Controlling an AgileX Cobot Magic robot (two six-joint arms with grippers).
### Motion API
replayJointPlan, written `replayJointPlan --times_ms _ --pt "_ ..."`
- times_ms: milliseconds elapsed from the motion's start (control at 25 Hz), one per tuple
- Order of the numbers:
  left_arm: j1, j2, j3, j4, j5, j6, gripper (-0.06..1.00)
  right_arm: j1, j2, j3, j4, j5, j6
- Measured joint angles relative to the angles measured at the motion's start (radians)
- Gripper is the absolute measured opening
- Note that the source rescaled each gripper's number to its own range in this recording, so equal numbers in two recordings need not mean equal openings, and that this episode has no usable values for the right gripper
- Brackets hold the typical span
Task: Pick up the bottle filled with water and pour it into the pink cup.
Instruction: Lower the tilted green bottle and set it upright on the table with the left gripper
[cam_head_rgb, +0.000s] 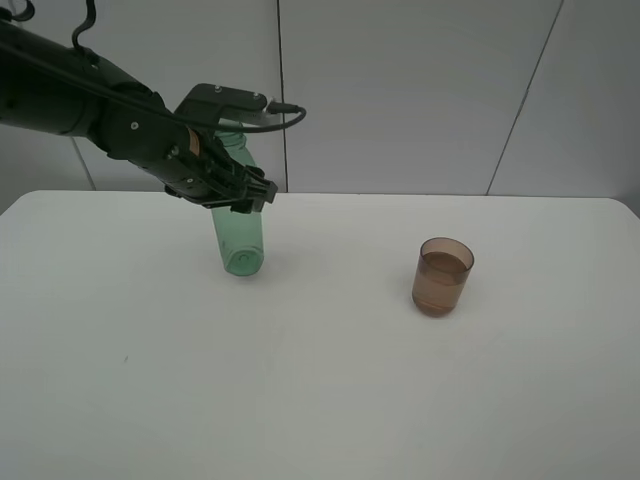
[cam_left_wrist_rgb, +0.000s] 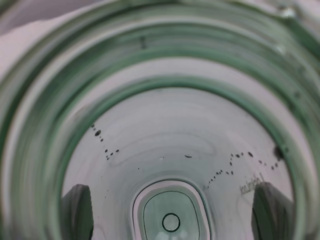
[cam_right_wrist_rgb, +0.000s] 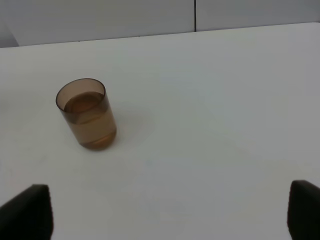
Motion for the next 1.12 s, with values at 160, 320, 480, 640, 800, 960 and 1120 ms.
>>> replayJointPlan --times_ms 160,320,480,640,800,960,1120 --pt "0.003 0.000 0.002 -0.002 -0.001 0.000 0.01 0.000 0.000 0.000 0.000 0.000 0.000" --pt "0.003 0.013 0.002 -0.003 -0.001 0.000 0.01 0.000 0.000 0.000 0.000 0.000 0.000" --pt "0.003 0.033 0.004 -0.005 0.003 0.000 0.01 0.000 0.000 0.000 0.000 0.000 0.000" --pt "0.003 0.033 0.006 -0.005 0.001 0.000 0.01 0.000 0.000 0.000 0.000 0.000 0.000" --pt "0.003 0.033 0.009 -0.006 0.001 0.000 0.01 0.000 0.000 0.000 0.000 0.000 0.000" --pt "0.003 0.033 0.009 -0.010 0.004 0.000 0.01 0.000 0.000 0.000 0.000 0.000 0.000" --pt "0.003 0.033 0.009 -0.014 0.022 0.000 0.01 0.000 0.000 0.000 0.000 0.000 0.000"
